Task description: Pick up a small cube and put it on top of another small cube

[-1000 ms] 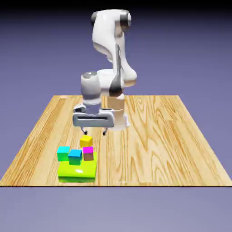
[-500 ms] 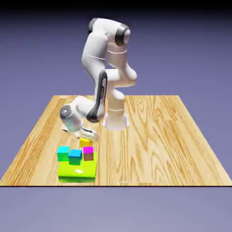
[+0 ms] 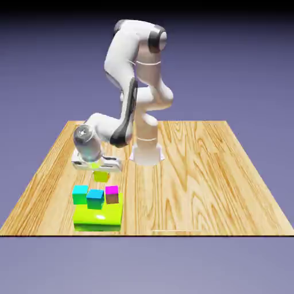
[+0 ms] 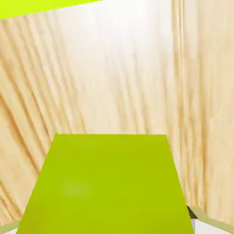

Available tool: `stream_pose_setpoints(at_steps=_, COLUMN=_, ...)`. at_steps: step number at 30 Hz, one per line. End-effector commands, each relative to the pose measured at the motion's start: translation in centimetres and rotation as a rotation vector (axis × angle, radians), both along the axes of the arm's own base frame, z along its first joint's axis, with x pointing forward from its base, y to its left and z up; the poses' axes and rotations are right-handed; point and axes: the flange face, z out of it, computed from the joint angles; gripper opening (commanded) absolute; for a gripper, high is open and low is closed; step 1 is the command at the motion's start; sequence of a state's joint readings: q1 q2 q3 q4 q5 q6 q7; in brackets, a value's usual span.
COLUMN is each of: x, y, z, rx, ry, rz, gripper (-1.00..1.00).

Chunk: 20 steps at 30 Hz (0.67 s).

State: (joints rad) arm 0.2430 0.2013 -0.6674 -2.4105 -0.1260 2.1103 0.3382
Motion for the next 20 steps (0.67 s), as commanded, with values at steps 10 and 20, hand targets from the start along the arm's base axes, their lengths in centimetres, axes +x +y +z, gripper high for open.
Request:
stream_pose_setpoints(at_steps=10, x=12.3, y=5.6, z=8.1, rx=-0.041, ry=0.032, rz=0.697, gripper=-1.0)
stream_pose_setpoints(at_steps=20, x=12.3, y=5.6, z=8.1, rx=-0.041, ry=0.032, rz=0.697, gripper=1.0)
